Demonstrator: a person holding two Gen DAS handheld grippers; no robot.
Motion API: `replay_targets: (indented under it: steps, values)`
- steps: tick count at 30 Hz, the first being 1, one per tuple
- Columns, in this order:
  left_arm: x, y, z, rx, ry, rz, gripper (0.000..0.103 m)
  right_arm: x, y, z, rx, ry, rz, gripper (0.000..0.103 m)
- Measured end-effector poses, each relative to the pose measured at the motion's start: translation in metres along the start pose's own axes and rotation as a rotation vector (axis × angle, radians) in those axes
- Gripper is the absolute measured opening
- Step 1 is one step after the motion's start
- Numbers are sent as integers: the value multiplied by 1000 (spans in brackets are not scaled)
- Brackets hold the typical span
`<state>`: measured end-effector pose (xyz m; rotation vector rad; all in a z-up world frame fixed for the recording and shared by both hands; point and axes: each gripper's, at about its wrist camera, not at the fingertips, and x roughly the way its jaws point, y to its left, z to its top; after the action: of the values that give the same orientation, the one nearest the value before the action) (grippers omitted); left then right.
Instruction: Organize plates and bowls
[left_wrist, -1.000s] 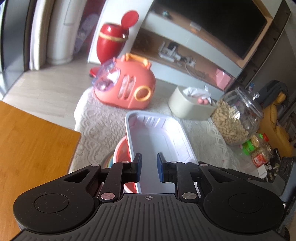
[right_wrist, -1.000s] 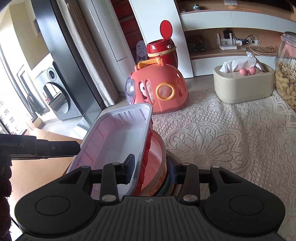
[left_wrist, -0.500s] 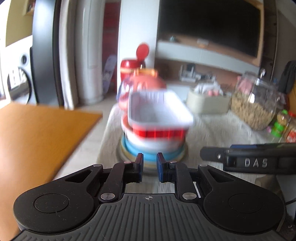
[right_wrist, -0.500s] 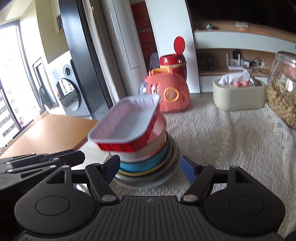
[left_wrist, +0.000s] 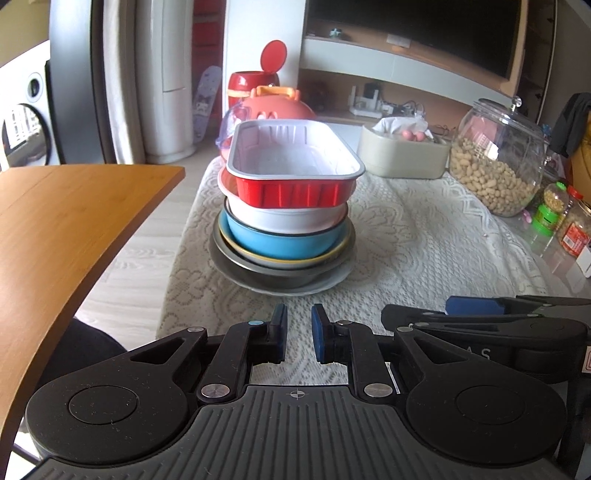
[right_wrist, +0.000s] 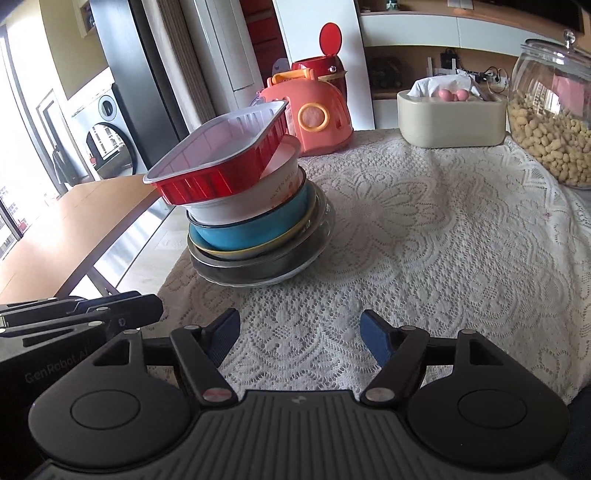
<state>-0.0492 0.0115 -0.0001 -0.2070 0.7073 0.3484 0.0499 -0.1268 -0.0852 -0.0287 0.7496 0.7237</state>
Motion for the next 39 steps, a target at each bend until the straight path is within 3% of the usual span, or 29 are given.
replay_targets:
  steps: [39]
  values:
    - [1, 6, -3, -24, 30, -22, 18, 4, 4, -2, -16, 9, -14, 73]
